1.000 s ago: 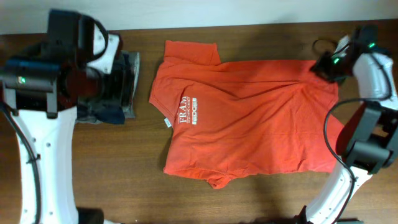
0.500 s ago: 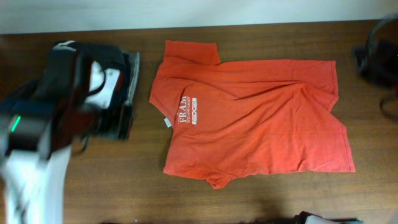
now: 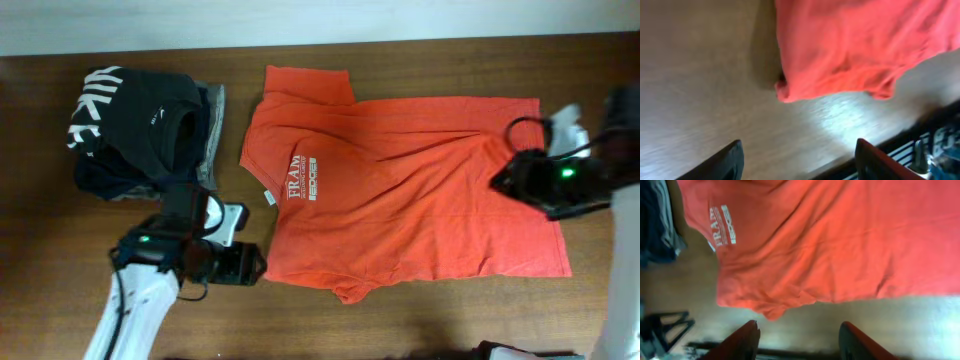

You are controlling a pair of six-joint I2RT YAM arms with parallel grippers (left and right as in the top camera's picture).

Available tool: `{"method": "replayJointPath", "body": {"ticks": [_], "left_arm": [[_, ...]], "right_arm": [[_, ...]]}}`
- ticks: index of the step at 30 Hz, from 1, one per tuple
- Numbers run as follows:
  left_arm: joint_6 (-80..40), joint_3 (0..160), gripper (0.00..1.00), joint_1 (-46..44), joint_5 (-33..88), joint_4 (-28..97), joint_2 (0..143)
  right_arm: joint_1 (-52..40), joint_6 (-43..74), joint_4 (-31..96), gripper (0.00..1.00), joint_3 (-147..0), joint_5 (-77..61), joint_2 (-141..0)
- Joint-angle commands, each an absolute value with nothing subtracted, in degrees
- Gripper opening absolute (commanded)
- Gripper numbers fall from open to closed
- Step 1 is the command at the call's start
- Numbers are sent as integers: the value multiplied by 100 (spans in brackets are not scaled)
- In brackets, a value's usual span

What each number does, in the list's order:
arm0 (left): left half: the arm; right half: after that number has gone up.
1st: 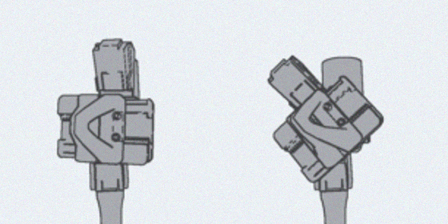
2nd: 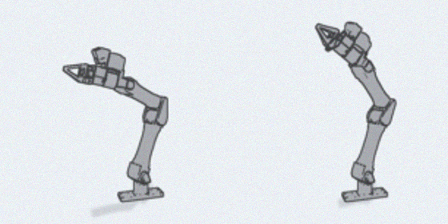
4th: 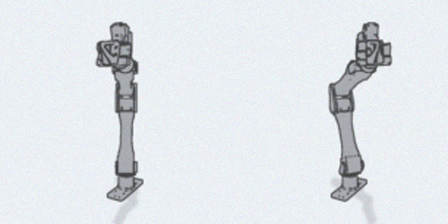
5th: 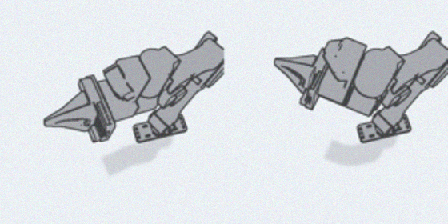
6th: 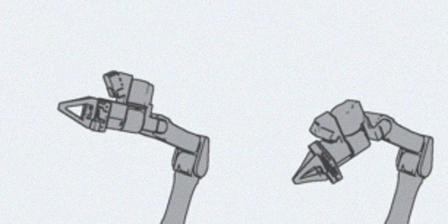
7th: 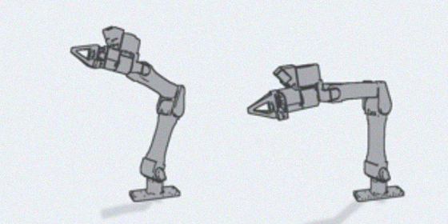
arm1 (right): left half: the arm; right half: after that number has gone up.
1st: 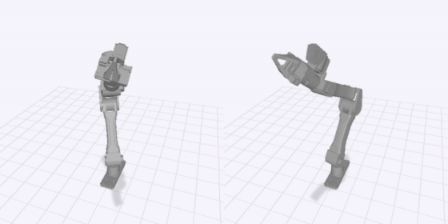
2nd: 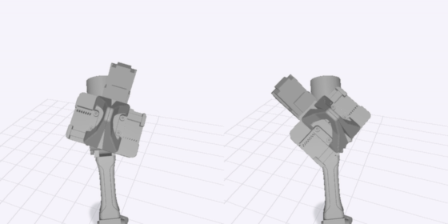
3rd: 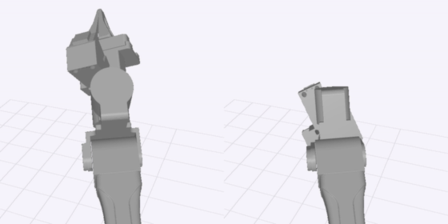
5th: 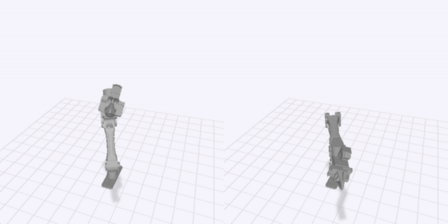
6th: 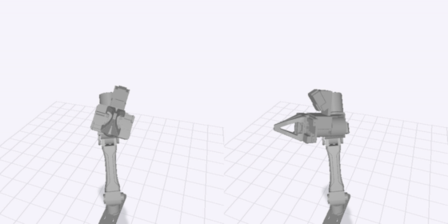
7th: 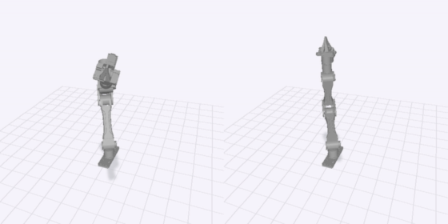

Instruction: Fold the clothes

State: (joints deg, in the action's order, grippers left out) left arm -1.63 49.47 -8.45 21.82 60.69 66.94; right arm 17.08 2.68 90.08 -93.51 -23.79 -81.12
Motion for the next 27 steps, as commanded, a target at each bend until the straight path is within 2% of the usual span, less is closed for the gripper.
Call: {"method": "replayJointPath", "body": {"ticks": [1, 2, 3, 4, 5, 8, 12, 17, 22, 27], "left_arm": [[-325, 4272, 60, -821, 2469, 4807, 7465], [-325, 4257, 54, -821, 2475, 4587, 7671], [-325, 4257, 44, -821, 2512, 4362, 7887], [-325, 4257, 37, -821, 2515, 4257, 7981], [-333, 4259, 27, -821, 2519, 4012, 8202], [-381, 4294, 18, -821, 2617, 3809, 8431], [-384, 4427, 17, -821, 2512, 3752, 8423], [-386, 4440, 18, -823, 2143, 3688, 8423], [-386, 4440, 19, -821, 2137, 3726, 8423], [-386, 4440, 34, -821, 2137, 3632, 8423]], "right_arm": [[1013, -287, 8438, 55, -8621, -2418, -8036], [775, -384, 8221, 52, -8427, -2532, -8036], [517, -427, 7981, 45, -8211, -2655, -8040], [381, -425, 7850, 36, -8093, -2685, -8040], [73, -423, 7500, 23, -7797, -2762, -8040], [-843, 16, 6160, 4, -6781, -3013, -8093], [-1962, 1031, 4001, 4, -5553, -3127, -8641], [-2685, 2241, 2849, 4, -5282, -3081, -9852], [-2646, 3120, 3277, 4, -5282, -2434, -10844], [-2285, 3398, 4143, 4, -5282, -1957, -10857]]}}
